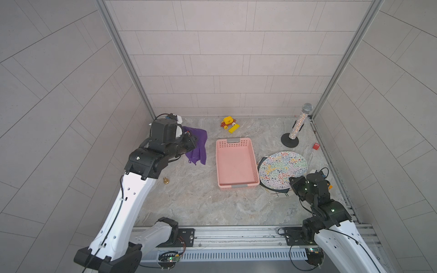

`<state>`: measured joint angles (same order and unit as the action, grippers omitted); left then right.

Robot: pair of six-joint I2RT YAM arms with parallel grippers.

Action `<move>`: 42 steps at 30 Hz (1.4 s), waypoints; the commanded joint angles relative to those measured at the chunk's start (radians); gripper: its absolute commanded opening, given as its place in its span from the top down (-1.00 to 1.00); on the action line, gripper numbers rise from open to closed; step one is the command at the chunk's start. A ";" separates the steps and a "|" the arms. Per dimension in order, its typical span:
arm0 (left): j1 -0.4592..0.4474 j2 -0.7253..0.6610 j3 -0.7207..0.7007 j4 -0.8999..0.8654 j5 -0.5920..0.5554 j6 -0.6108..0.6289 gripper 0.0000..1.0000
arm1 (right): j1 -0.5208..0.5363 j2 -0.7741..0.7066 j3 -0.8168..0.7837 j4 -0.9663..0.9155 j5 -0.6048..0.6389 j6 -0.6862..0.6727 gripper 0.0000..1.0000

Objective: Wipe the wet plate dry
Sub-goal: Place the plate on the plate.

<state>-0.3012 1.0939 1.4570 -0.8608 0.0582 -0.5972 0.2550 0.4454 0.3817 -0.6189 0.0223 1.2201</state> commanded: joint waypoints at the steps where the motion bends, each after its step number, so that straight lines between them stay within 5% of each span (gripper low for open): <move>1: 0.008 0.000 -0.019 0.026 0.021 -0.010 1.00 | 0.003 0.045 -0.064 -0.142 -0.060 -0.038 0.71; 20: 0.018 -0.014 -0.056 0.045 0.038 -0.029 1.00 | 0.001 0.081 -0.090 -0.139 -0.043 -0.064 0.45; 42: 0.023 -0.032 -0.070 0.054 0.049 -0.037 1.00 | 0.000 0.473 0.019 -0.068 -0.037 -0.153 0.29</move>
<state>-0.2863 1.0801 1.3964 -0.8204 0.0982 -0.6376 0.2485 0.8574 0.4301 -0.5274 -0.0711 1.1622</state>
